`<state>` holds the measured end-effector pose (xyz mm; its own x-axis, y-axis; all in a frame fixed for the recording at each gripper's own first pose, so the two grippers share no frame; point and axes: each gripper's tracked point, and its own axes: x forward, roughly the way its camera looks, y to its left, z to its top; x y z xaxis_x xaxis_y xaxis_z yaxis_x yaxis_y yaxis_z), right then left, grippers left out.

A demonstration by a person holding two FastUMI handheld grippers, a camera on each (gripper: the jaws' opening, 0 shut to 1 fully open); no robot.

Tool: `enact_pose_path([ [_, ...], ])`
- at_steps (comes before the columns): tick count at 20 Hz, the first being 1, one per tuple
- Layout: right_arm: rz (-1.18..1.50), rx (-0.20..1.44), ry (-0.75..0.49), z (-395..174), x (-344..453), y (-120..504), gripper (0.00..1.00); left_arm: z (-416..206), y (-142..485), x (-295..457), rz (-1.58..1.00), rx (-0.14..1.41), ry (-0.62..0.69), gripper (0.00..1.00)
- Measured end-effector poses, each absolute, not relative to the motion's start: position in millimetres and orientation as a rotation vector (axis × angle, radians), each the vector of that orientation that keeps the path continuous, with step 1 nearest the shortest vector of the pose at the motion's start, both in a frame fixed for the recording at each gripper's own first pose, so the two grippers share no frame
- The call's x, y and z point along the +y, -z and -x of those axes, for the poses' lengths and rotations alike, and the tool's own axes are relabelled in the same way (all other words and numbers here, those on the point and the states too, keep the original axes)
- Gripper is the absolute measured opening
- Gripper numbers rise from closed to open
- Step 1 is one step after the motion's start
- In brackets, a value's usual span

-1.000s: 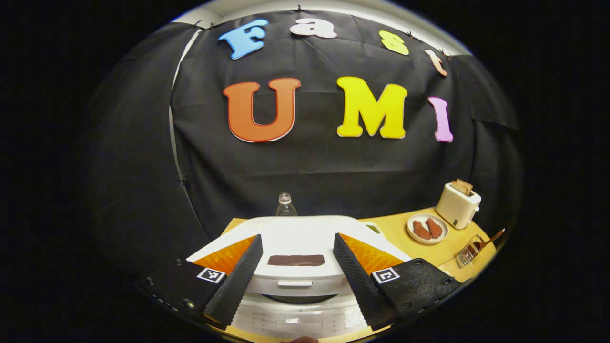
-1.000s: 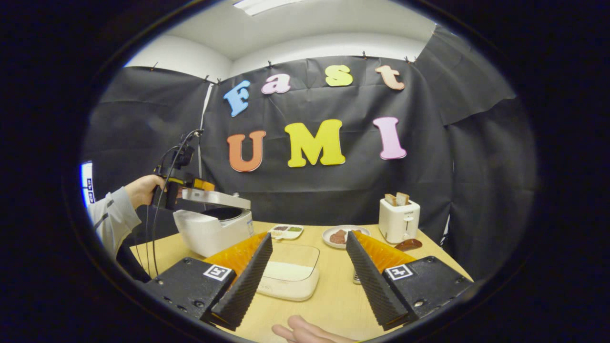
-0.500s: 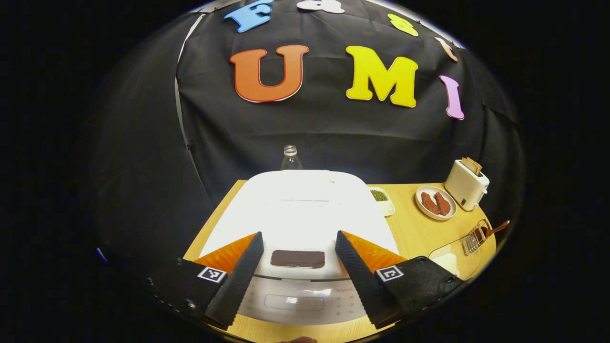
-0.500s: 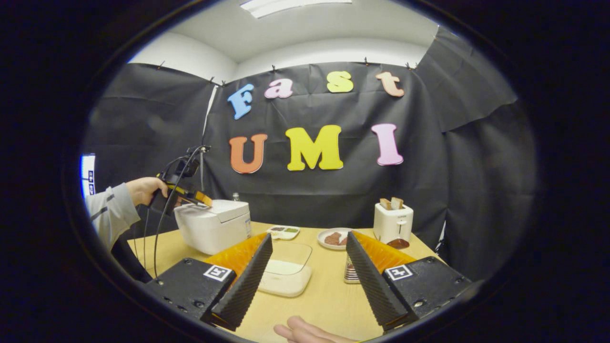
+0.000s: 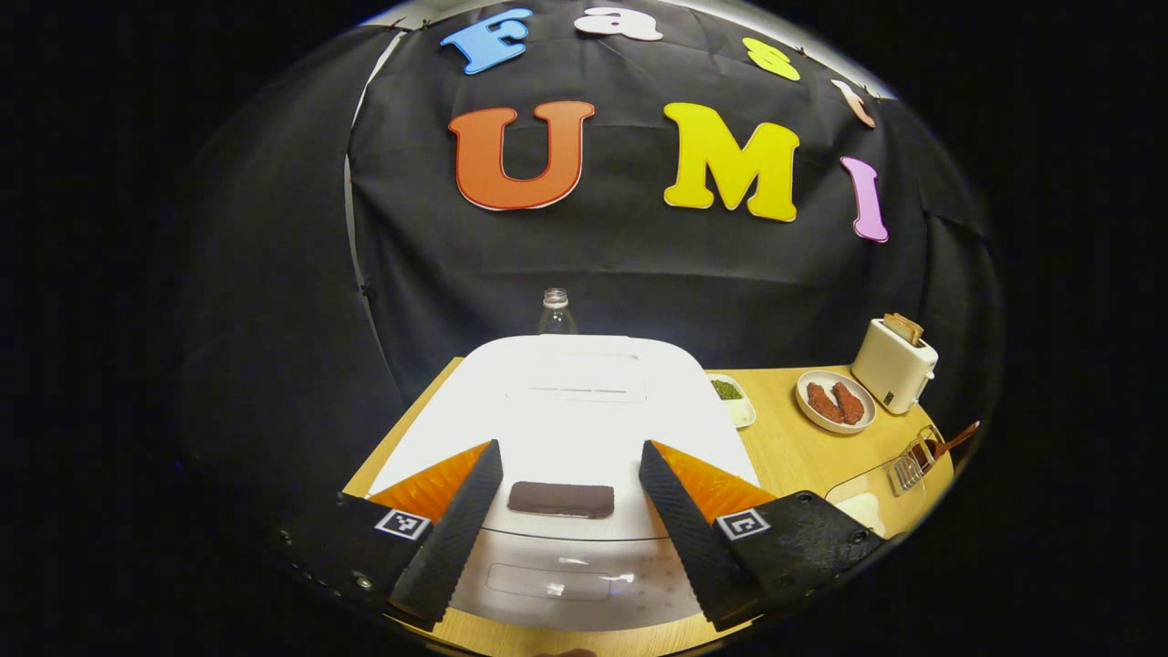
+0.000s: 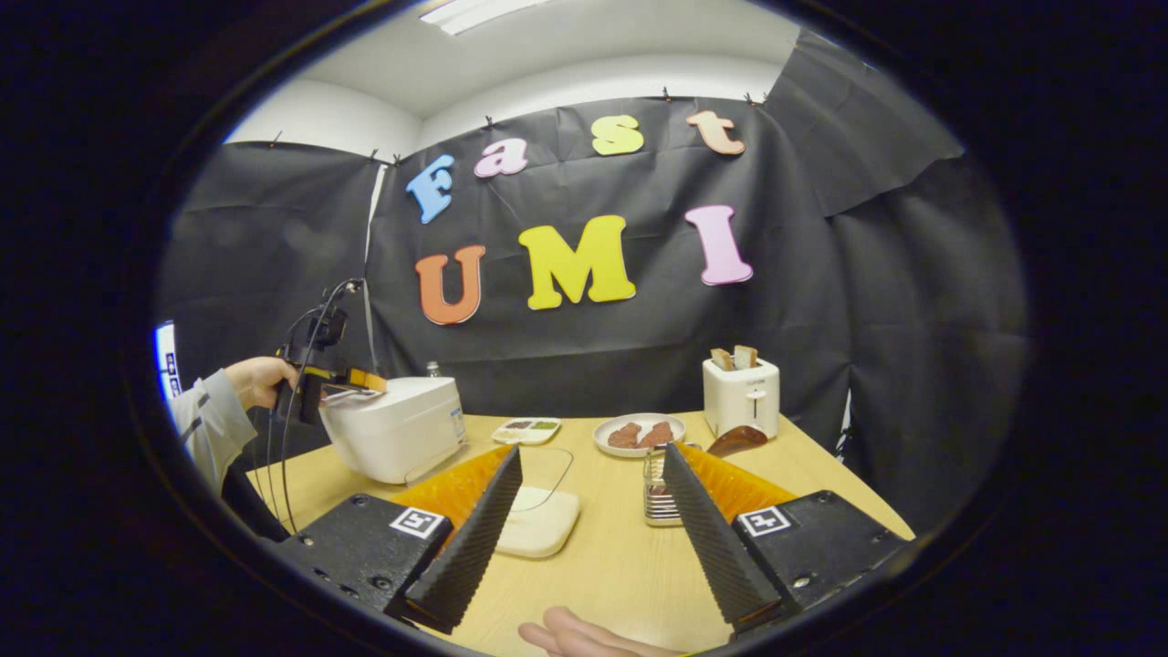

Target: Close the left gripper, press the button to open the rice cooker; take a wooden spoon from the chopstick holder with the right hand, scoop a spoonful of rice and pour it into the rice cooker, then put the wooden spoon back into the chopstick holder.

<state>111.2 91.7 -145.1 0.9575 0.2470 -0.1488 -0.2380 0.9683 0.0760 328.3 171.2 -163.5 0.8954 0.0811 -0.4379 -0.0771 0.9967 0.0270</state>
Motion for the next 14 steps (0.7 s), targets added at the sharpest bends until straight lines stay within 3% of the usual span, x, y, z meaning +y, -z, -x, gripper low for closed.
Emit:
enact_pose_path([
  [5,-0.043,0.126,-0.225,-105.8,84.0,137.7,1.00,-294.4,150.6,156.4,-0.069,0.447,-0.177,0.96],
  [7,-0.053,0.115,-0.219,-104.9,80.9,135.1,0.96,-271.3,132.6,139.3,-0.126,0.398,-0.167,0.95],
  [10,-0.078,0.144,-0.221,-106.4,76.4,142.2,1.00,-235.1,106.5,114.9,-0.169,0.300,-0.137,0.96],
  [13,-0.120,0.186,-0.222,-106.7,69.6,144.3,0.96,-196.2,87.7,92.0,-0.101,0.216,-0.109,0.96],
  [14,-0.127,0.183,-0.207,-108.0,63.8,142.0,1.00,-183.6,84.5,86.2,-0.067,0.193,-0.103,0.96],
])
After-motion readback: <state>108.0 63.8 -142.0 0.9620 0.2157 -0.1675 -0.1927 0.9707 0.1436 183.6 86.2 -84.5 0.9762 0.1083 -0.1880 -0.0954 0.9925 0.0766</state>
